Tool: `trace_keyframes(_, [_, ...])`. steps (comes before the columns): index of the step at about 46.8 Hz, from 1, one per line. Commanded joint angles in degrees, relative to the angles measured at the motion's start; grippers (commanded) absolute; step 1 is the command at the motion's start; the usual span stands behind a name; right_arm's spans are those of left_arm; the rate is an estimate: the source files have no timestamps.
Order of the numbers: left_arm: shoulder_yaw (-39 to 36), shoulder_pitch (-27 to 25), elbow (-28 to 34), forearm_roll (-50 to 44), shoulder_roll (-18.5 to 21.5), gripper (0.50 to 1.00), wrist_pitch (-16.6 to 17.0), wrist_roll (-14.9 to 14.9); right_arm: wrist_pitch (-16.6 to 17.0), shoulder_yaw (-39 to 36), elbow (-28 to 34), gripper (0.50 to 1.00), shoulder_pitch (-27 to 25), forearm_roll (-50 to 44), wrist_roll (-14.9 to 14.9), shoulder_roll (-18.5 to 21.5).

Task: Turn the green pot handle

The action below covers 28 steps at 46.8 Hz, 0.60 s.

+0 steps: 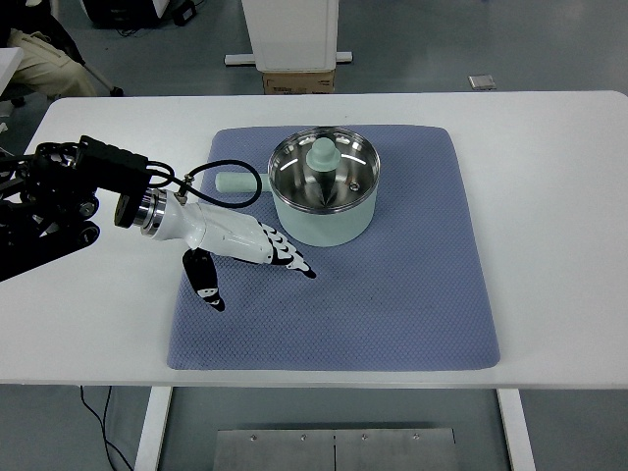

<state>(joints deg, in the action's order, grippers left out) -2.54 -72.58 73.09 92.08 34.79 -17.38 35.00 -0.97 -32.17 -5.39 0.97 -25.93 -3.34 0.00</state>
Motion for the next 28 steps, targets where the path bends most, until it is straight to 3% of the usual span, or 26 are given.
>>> trace_keyframes(1, [0.1, 0.2, 0.2, -1.3, -0.2, 1.0, 0.3, 0.0, 0.0, 0.0, 0.0, 1.0, 0.0, 0.0, 0.0, 0.0])
trace_keyframes(28, [2.7, 1.0, 0.0, -22.8, -0.9, 1.0, 4.8, 0.0, 0.0, 0.0, 0.0, 1.0, 0.0, 0.0, 0.0, 0.0])
